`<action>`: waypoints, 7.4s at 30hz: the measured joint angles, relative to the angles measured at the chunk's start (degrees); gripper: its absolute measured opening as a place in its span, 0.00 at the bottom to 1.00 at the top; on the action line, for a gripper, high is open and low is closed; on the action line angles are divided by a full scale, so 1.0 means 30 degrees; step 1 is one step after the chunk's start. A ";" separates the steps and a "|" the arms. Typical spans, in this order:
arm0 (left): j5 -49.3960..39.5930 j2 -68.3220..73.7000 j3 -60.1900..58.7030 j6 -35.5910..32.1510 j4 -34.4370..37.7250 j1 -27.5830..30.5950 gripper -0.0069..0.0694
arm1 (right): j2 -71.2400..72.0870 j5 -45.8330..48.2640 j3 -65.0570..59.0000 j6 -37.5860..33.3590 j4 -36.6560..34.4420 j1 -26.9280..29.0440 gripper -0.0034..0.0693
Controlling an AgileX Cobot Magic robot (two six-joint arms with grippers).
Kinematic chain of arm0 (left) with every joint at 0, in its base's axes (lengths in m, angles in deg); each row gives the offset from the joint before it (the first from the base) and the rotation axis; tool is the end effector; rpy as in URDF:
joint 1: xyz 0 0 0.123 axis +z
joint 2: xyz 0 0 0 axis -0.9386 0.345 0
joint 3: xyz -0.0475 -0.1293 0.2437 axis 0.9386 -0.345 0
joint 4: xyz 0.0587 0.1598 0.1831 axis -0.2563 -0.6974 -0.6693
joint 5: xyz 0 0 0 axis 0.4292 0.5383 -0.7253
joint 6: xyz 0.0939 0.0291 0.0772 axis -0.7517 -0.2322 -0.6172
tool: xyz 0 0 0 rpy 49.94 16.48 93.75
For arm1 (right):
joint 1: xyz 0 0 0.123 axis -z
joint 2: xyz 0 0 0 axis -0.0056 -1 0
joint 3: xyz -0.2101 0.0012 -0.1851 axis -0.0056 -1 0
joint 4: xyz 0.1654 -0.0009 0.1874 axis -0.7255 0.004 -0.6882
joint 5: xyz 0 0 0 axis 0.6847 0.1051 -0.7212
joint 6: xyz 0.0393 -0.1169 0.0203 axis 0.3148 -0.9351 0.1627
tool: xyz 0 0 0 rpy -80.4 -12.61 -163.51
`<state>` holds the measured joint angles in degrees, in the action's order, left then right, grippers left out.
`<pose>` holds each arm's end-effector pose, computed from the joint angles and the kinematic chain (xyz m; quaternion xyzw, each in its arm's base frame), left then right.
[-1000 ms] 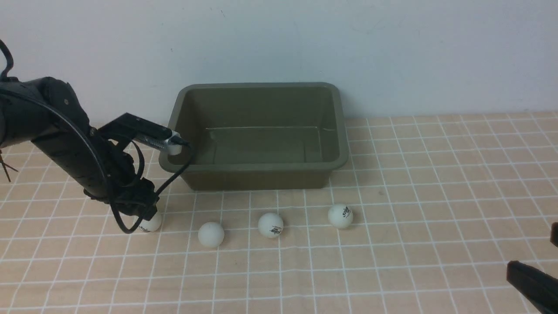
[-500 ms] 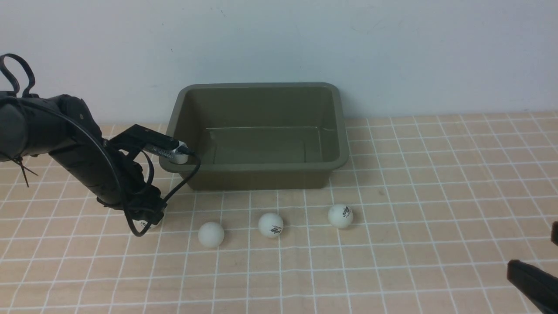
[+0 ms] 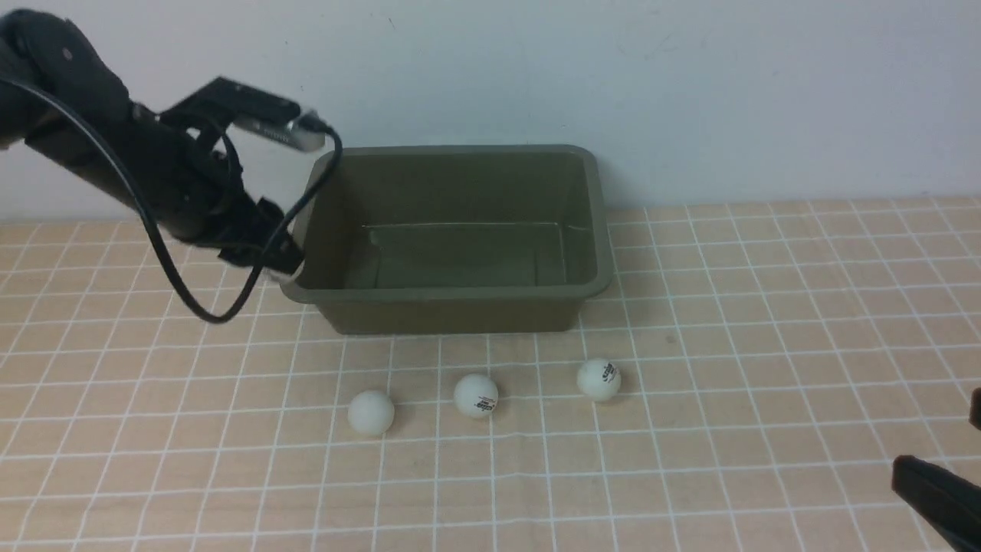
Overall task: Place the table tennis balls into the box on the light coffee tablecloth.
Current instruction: 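Drop the ball into the bin, then reach for and grasp a ping pong ball on the table beside the basket, then drop the ball into the bin, then reach for and grasp a ping pong ball on the table, then release the ping pong ball into the bin and lift the gripper away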
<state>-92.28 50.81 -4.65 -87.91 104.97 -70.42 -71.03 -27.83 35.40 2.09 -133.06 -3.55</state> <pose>0.4023 -0.0500 0.2441 0.2655 0.9178 -0.1244 0.2679 0.0959 0.0691 0.2761 -0.2573 0.7742 0.1730 0.5519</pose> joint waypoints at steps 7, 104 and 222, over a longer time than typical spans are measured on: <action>-0.1028 0.3390 0.4429 -0.1639 0.1022 -0.0845 0.48 | 0.0000 0.0000 0.0000 0.0000 0.0000 0.0000 0.69; 0.4804 0.2883 0.0410 -0.5879 0.7680 -0.3289 0.51 | 0.0000 0.0595 0.0000 0.0000 0.0017 0.0000 0.65; -0.6587 -0.5813 0.5620 0.8772 -0.5472 -0.4865 0.45 | -2.6753 -0.2190 1.7843 0.8347 1.0252 -0.6311 0.55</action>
<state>-112.04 33.37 12.21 -61.60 88.55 -85.01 -151.29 -34.40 88.93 27.13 -102.30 -22.48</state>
